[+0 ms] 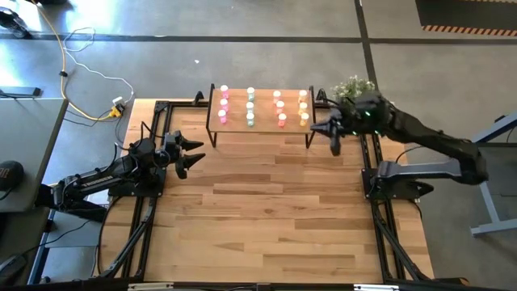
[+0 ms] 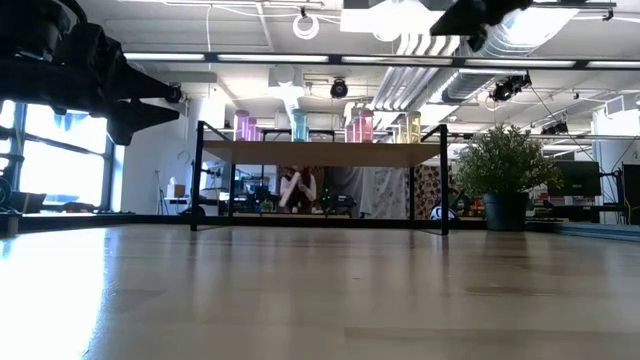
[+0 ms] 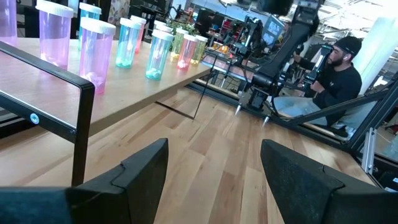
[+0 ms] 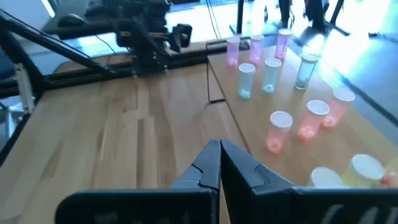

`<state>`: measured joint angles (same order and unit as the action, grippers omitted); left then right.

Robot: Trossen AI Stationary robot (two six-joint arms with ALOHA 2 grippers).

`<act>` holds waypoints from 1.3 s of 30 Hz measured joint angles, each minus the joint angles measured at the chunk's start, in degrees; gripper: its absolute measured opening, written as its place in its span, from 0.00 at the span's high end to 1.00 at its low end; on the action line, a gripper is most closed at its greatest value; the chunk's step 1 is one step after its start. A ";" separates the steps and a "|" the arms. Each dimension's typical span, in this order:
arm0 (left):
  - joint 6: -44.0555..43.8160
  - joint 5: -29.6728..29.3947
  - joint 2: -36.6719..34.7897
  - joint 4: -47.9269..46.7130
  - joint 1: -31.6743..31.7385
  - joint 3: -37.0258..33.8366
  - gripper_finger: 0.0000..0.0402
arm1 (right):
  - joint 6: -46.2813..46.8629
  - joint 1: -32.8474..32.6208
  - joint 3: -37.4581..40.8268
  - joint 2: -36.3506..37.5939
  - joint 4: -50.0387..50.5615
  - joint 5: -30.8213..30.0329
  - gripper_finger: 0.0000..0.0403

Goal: Pick and place medicine bottles onto shelf by color
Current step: Return to Home Position

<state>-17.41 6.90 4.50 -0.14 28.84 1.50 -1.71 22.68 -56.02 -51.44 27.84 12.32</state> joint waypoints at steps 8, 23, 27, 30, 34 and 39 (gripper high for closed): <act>0.00 0.00 0.02 0.01 -0.02 0.00 0.39 | 3.22 -2.98 18.86 19.53 -8.57 0.72 1.00; 0.00 0.00 0.01 0.02 -0.02 0.00 0.39 | 8.78 -6.01 40.75 48.92 -14.92 2.28 1.00; 0.00 0.00 -0.01 0.00 0.00 0.00 0.39 | 9.20 -6.01 44.16 51.37 -15.56 2.48 1.00; 0.00 -0.03 -0.01 0.02 0.00 0.00 0.39 | 10.25 -5.99 46.78 50.65 -17.58 2.69 1.00; 0.02 -0.04 -0.01 0.02 -0.02 0.00 0.39 | 12.75 -5.99 50.84 51.25 -21.93 2.95 1.00; 0.01 -0.02 -0.01 0.02 -0.02 0.00 0.39 | 15.41 -5.99 53.95 51.08 -26.89 2.52 1.00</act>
<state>-17.40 6.87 4.49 -0.12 28.82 1.50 13.70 16.69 -2.07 -0.36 0.94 14.83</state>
